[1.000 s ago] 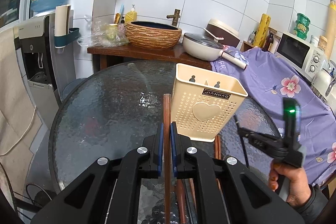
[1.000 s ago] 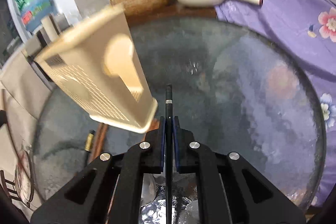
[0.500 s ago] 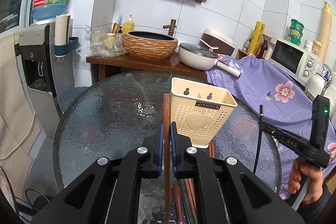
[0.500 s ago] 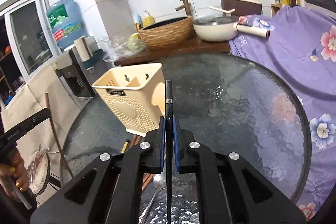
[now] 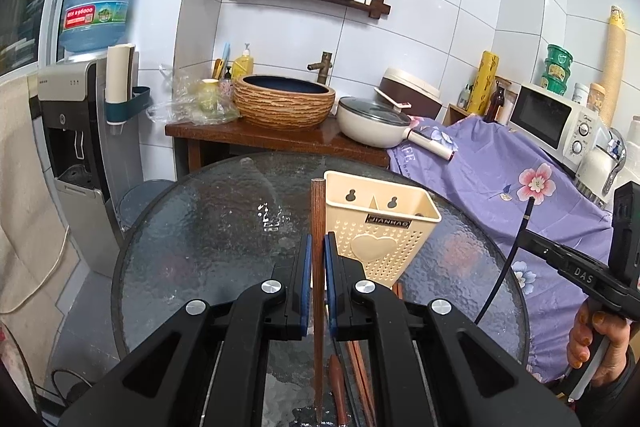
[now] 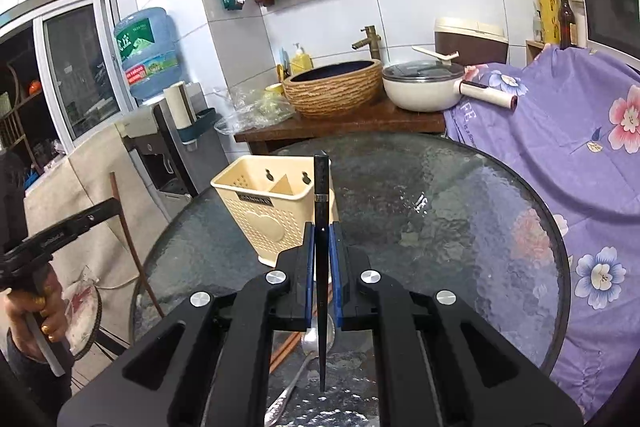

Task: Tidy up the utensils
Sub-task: 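Lower both chopsticks into the cream basket and open both tools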

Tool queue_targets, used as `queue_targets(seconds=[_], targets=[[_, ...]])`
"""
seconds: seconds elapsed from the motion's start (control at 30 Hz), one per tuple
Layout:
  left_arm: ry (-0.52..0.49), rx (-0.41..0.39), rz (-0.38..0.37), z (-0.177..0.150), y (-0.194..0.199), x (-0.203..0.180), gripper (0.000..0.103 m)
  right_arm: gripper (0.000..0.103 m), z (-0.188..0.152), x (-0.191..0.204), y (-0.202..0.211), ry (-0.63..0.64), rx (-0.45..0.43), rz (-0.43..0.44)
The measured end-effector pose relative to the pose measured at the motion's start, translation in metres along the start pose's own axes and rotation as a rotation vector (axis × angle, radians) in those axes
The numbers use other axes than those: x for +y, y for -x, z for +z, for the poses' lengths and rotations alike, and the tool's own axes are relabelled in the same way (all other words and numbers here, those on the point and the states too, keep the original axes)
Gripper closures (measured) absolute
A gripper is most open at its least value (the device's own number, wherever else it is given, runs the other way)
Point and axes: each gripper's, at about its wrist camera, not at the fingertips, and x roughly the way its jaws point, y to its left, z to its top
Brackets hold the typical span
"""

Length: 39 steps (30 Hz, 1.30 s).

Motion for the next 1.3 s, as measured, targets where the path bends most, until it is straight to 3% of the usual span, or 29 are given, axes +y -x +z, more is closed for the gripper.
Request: queue_targets(seconds=[0.4,0.73,0.93,1.17,1.3], targets=[[0.027,-0.046,-0.029,0.043,0.003,-0.007,0.097,0.095,0.042,0.014,0.013,-0.023,-0.037,0.042],[0.112,-0.182,-0.062,0.112,0.007,-0.016,0.097,0.095,0.104,0.037,0.013,-0.042,-0.115,0.071],[0.128,-0.294,-0.038,0.146,0.003,-0.025,0.097,0.095,0.144,0.05,0.013,-0.031,-0.222,0.032],[0.183,-0.379,0.013,0.153,-0.028,-0.024,0.097,0.095,0.16,0.048,-0.016,-0.018,-0.284,-0.05],[0.194,-0.336,0.025,0.139,-0.057,-0.021,0.097,0.095,0.146,0.039,-0.047,-0.024,-0.258,-0.08]])
